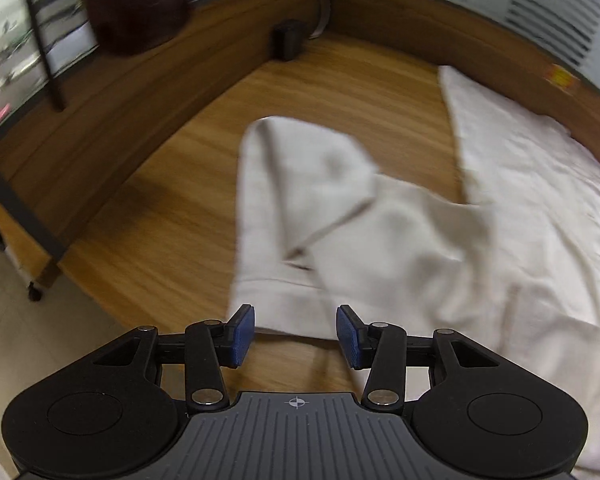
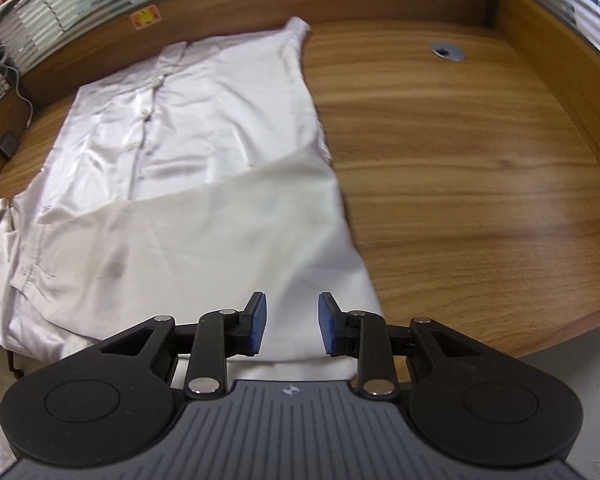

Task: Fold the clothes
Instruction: 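Fold the shirt side panel inward over the front with the right tool, then grasp the other sleeve with the left tool and carry it toward the right tool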

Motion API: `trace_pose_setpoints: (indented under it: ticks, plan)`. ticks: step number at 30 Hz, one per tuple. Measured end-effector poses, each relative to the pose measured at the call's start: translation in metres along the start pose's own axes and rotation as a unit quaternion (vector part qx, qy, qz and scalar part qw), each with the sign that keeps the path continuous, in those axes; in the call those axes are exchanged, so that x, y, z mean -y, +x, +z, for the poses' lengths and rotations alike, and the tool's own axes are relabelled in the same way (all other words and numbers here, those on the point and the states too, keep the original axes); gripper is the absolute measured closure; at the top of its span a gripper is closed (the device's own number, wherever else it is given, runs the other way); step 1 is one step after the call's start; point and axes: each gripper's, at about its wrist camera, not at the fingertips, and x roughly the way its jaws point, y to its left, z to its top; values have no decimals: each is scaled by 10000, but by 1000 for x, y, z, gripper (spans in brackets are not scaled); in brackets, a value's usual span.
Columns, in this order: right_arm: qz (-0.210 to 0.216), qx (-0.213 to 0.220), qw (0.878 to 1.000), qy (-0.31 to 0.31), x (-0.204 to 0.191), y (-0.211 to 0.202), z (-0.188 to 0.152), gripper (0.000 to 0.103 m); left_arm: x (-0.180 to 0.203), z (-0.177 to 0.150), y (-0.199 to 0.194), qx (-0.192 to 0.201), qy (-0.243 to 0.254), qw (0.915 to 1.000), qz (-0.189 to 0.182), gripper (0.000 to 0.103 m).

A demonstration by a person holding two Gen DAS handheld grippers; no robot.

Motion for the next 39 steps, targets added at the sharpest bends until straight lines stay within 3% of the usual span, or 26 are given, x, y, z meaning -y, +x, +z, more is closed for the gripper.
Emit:
trace_pose_setpoints:
  ticks: [4,13,15,16,17,18,25,29,32,39]
  plan:
    - [-14,-1,9999,-155,-23,-5,3,69,-21,7,18,-130,-249,9996,-20,55]
    - [-58,-32,9994,-352,-50,-11,2,65,-21,19,40,-175,-416,9984,-342,57]
    - [-73,-24,9994,-341,-50,-11,3,64,-20,20,41,-138,-371,9986,-357,63]
    - [-82,-18,9994,-338,-50,-11,3,64,-19,21,41,-141,-293,9988,-360,78]
    - [-92,-13,9994,-335,-51,-11,4,64,-18,22,41,-131,-244,9990,-359,86]
    - [-101,-6,9994,-329,-50,-10,4,64,-19,23,37,-36,-256,9990,-365,91]
    - [-84,38,9996,-274,-48,-9,7,64,-7,44,-7,833,-203,9959,-284,93]
    - [-42,44,9997,-216,-45,-7,7,64,19,55,-43,1444,260,9879,-510,93]
    - [-26,37,9998,-211,-44,-6,7,64,49,58,-66,1780,875,9769,-799,93]
    - [-60,66,9997,-223,-41,-9,10,64,128,44,-92,1840,1992,9442,-1869,93]
